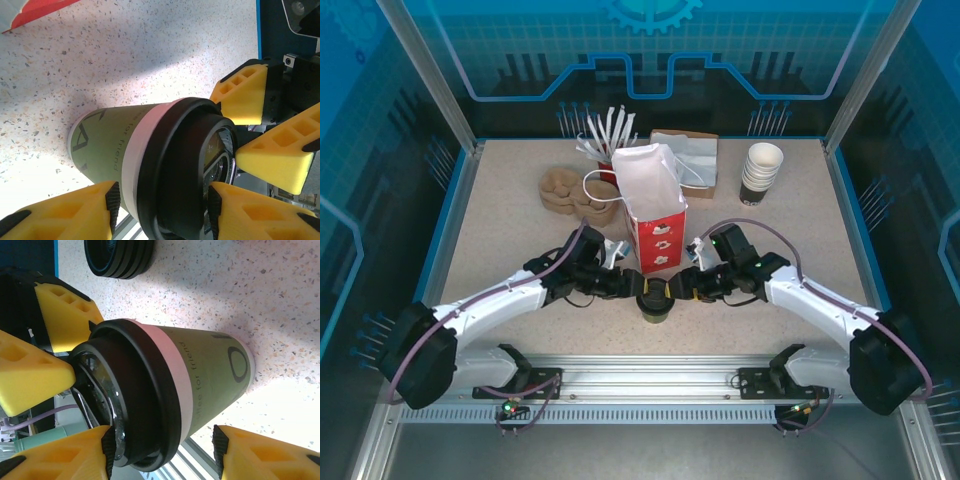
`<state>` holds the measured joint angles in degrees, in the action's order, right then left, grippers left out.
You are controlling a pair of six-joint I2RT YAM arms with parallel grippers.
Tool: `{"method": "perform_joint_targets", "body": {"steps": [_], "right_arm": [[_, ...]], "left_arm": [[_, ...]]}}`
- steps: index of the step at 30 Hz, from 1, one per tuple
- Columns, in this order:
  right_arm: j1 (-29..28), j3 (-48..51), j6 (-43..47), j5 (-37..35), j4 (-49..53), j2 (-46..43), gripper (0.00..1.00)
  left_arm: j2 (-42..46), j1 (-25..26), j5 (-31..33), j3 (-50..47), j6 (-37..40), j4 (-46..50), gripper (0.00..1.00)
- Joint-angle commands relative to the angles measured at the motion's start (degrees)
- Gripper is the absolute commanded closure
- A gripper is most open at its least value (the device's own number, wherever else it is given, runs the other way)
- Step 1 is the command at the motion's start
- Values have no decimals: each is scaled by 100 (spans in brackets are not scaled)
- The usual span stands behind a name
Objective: Pack the takeout coffee
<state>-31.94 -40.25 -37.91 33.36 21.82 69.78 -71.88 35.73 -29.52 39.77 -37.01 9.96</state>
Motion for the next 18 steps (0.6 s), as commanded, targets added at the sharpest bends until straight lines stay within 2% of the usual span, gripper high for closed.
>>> {"method": "perform_joint_targets", "body": {"steps": [1,18], "right_arm": [[-73,-213,4,-89,80,109,45],[-49,-203,-67,-218,226,355,50]], "left_arm": [[-130,-46,85,-44,137,-138,52],[-255,-43,75,-223,89,-305,57]]}}
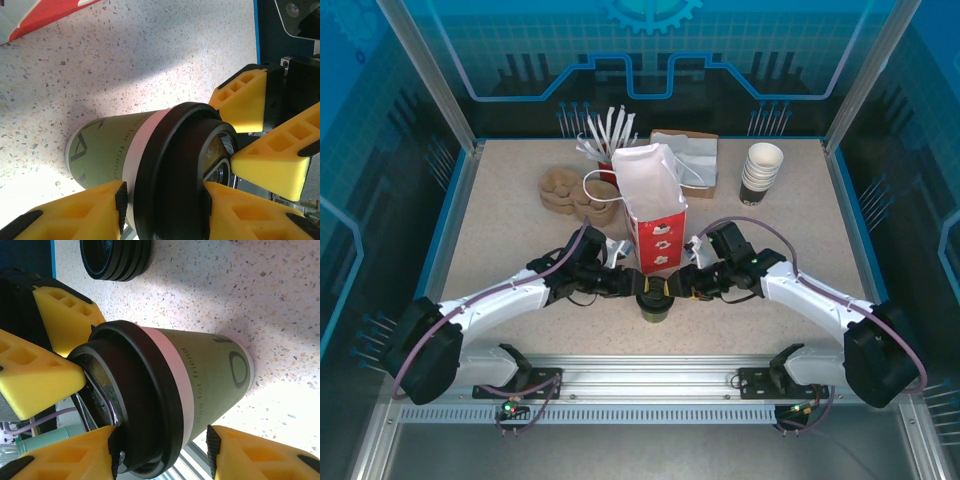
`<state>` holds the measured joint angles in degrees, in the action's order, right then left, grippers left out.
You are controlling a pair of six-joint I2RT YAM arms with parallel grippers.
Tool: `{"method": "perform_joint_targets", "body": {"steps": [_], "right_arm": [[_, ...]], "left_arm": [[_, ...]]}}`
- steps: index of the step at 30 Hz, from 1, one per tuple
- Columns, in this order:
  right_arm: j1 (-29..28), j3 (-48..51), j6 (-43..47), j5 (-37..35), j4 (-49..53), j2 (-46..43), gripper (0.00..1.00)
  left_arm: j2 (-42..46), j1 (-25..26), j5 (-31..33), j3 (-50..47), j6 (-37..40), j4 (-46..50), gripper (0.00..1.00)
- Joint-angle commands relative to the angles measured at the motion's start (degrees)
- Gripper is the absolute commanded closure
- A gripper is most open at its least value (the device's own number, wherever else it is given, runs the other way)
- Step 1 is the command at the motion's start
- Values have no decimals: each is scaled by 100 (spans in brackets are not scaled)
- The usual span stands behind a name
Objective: Pack the takeout coffee
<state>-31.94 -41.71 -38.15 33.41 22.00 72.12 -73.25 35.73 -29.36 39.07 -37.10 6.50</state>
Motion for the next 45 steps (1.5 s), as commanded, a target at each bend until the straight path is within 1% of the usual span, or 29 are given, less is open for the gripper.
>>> {"method": "perform_joint_targets", "body": {"steps": [1,10,28,34,45], "right_arm": [[-36,-51,-50,-237,216,127,50],[-18,44,-43,-250,204,183,50],[155,514,-178,-225,-51,145,51],[189,779,-210,-229,-234,87,52],[266,1274,-225,-190,-881,136,52]], "left_arm": [[-120,-45,66,-154,89,36,57],[-242,-41,64,-188,90,25,59],[-139,-48,130,-694,-27,-207,61],[-87,-46,139,-769,-44,-237,62],[-96,-40,120,-755,-66,-283,62]]}}
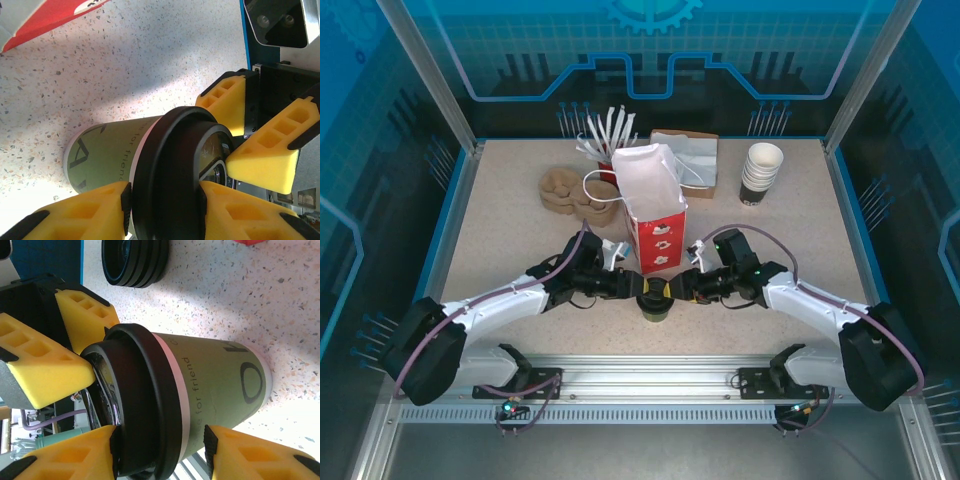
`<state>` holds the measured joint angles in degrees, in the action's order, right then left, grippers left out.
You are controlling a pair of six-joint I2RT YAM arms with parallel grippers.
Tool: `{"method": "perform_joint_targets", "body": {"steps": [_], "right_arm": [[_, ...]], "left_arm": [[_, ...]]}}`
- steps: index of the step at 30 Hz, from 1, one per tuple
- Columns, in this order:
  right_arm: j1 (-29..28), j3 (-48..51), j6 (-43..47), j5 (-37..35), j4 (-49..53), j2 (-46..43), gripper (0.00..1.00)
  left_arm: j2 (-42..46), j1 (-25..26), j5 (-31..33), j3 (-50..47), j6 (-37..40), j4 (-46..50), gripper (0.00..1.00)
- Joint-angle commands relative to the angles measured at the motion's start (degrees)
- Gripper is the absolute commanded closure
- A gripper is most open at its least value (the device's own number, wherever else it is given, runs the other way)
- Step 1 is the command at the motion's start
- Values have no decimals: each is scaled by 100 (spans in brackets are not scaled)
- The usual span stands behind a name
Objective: Pack the takeout coffee
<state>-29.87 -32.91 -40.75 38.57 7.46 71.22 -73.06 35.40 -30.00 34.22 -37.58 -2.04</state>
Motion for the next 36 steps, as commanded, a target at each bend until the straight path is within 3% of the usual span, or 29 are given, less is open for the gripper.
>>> {"method": "perform_joint_targets", "body": {"steps": [1,9,23,36], "right_arm": [[77,428,47,-697,540,225,52],[115,511,22,-698,450,201,52],[26,-472,-78,-601,1237,35,45],[-93,-1000,2,-662,1717,-50,42]], "left_arm": [[-112,-9,180,-266,-15,568,62],[-37,-7,213,-224,-47,611,62],[199,89,337,276,32,998,60],[373,107,619,864,323,1737,42]]}}
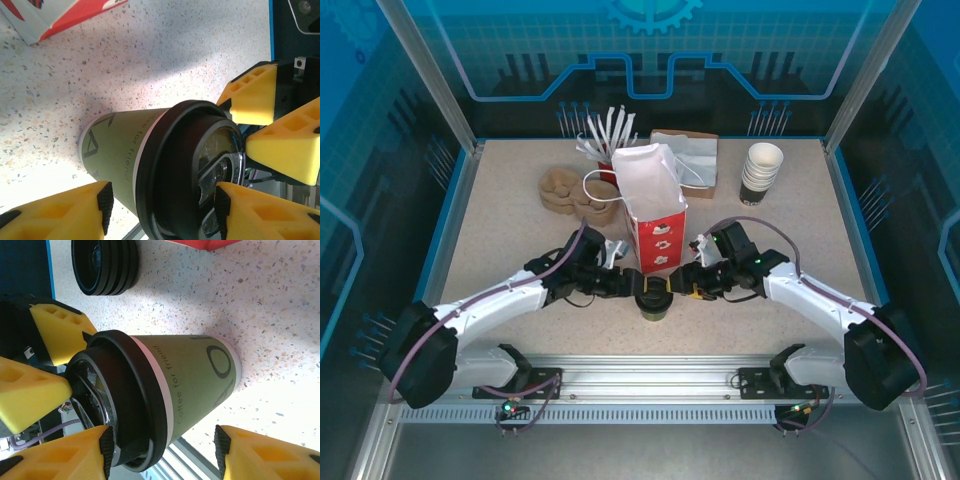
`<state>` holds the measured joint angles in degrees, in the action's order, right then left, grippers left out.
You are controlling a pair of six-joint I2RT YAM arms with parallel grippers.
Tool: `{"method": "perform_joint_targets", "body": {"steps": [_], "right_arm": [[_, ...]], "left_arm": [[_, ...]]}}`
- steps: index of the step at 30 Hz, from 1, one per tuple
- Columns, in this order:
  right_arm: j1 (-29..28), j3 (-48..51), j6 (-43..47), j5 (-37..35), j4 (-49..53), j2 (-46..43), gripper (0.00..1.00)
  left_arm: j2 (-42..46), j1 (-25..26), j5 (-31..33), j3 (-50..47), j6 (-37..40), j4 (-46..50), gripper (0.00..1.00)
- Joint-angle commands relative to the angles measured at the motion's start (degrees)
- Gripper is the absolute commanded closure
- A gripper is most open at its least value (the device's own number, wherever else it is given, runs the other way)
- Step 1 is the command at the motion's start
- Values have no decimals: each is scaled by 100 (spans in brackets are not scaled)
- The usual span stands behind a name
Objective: Pack the takeout coffee
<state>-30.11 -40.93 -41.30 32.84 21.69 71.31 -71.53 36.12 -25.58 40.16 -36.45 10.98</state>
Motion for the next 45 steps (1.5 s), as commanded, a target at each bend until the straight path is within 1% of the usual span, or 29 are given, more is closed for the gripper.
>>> {"method": "perform_joint_targets", "body": {"steps": [1,4,9,10,11,13,19,22,25,27,32,34,40,45], "right_arm": [[-74,-235,77,-96,345,-96,41],[-72,-358,148,-159,560,-233,41],[-48,-620,310,-337,1012,-505,40],[-24,-658,347,-365,1089,-565,40],[2,-692,395,-382,1163,-626,40],[61,-737,508,-422,1250,-744,40],[329,-873,909,-498,1679,-1050,38],[550,-912,1084,-456,1871,-1158,38],[735,-915,1241,-386,2023,-1236,38],[793,-912,1345,-366,2051,-1314,37],[938,-814,1434,-341,2050,-1509,36],[1010,-740,1449,-309,2045,-1537,36],[1121,-433,1396,-208,1919,-1638,35],[1258,-363,1396,-161,1927,-1659,34]], "left_arm": [[274,29,214,335,253,536,41],[448,81,474,529,380,894,40],[830,426,1261,814,579,1425,31],[888,543,1429,875,613,1514,30],[943,676,1610,918,642,1565,24],[1041,953,1998,986,686,1637,18],[999,1977,3263,1126,947,1735,11],[817,2268,3679,1133,1025,1705,11],[561,2336,3872,1190,986,1780,8],[396,2369,3981,1270,960,1845,5],[20,2486,4032,1503,998,1839,3],[-152,2553,4148,1635,1017,1928,1],[-509,2680,4237,1873,1017,1985,1],[-831,2725,4312,2123,1025,2183,1]]}}
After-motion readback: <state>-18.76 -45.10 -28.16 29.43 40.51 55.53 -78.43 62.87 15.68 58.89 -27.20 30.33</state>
